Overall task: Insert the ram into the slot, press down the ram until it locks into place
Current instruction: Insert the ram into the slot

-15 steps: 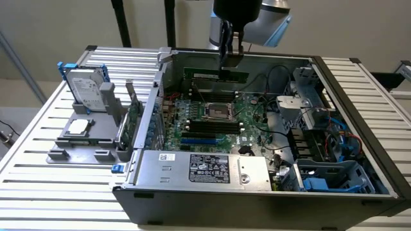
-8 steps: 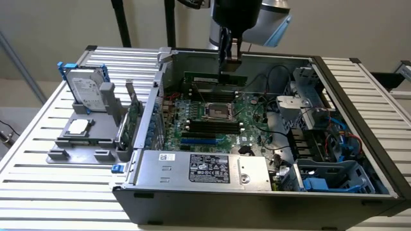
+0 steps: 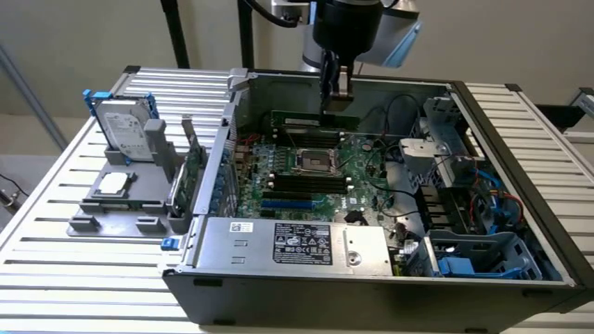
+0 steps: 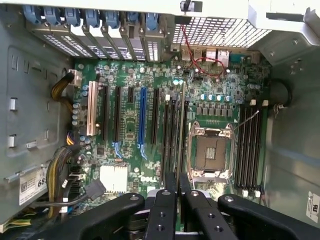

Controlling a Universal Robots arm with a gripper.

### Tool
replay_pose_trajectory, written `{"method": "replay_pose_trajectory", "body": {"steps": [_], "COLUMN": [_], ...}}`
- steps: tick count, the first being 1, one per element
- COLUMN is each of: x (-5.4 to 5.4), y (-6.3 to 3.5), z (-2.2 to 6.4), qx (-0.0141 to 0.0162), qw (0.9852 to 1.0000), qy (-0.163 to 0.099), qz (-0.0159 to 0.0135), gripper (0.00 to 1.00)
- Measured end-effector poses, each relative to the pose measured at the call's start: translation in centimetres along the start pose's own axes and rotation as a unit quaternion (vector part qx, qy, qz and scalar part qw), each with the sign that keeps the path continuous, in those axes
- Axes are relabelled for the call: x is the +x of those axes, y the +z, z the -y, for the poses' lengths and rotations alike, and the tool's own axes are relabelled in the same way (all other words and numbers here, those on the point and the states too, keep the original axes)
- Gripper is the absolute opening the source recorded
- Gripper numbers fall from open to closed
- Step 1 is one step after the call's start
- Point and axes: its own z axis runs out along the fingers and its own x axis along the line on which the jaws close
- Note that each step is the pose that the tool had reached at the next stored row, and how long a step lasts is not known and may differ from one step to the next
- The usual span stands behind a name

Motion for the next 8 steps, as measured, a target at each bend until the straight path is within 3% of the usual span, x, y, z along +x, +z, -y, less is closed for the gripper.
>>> {"method": "replay_pose_trajectory", "body": {"steps": [3,8], "x": [0.0,0.0], "y": [0.52,1.43], "z": [0.54,0.65], "qx": [0.0,0.0], "qw": [1.0,1.0], "qy": [0.0,-0.001], "qz": [0.0,0.0], "gripper": [0.13,0.13]}}
